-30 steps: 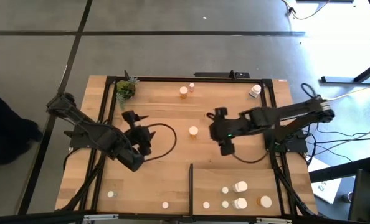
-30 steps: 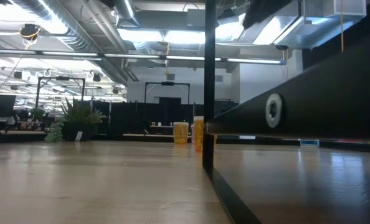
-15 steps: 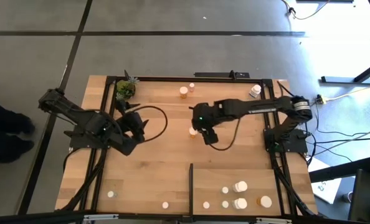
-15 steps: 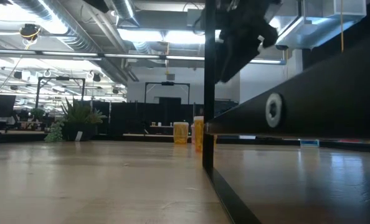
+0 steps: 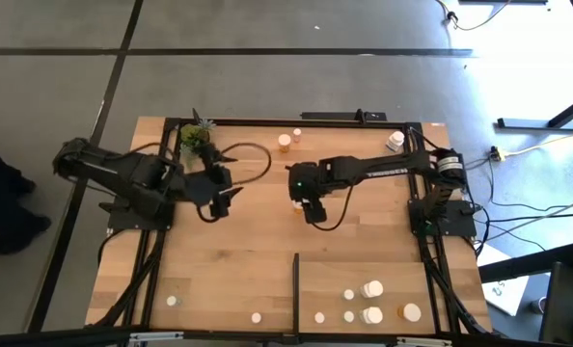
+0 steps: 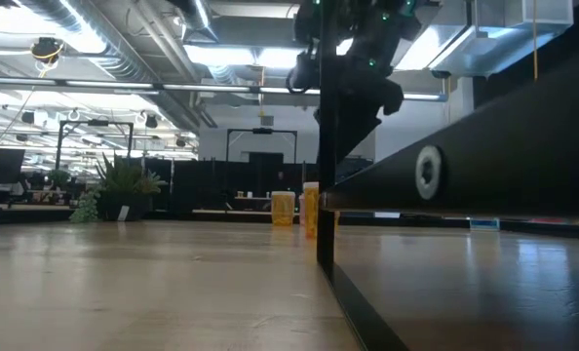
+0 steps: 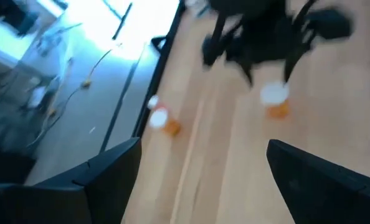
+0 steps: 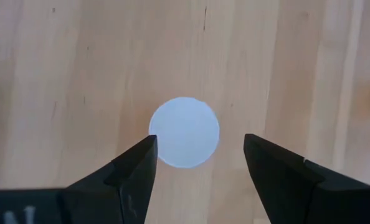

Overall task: Pick and place medicine bottles onto shelf by color
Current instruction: Put the bottom orange pill bottle on the shelf aligned with the other orange pill bottle

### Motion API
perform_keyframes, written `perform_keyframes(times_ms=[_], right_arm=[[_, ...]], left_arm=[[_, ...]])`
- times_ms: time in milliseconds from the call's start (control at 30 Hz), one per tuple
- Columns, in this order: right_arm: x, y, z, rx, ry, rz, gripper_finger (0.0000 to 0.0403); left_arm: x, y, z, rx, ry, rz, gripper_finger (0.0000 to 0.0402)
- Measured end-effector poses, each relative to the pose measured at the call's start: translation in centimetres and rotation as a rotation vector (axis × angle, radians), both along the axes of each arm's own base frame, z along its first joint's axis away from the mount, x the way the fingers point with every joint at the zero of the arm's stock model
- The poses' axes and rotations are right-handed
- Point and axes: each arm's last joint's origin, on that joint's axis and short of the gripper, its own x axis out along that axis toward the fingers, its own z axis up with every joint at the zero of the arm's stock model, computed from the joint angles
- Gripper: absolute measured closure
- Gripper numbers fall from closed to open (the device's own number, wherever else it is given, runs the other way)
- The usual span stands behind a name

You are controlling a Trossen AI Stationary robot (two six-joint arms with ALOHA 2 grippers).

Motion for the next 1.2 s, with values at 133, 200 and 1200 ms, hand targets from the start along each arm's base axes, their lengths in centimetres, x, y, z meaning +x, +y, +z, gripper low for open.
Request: perform_keyframes(times_ms=[133,200,1200], right_arm=[[0.3,0.0,-0.8,-0.001,0.018,0.003,0.0161],[0.3,0.0,-0.8,-0.001,0.016,0.003,0.0161],[0.2,-2.3,-1.0,0.182,-0.002,-0.027,0.0161]], left_arm=[[0.5,1.2,0.2,-0.008,0.012,-0.042,0.0061],[0.5,1.8,0.2,-0.017,0.021,-0.035,0.0061],[0.6,3.9,0.0,-0.046,0.052,0.015,0.0061]])
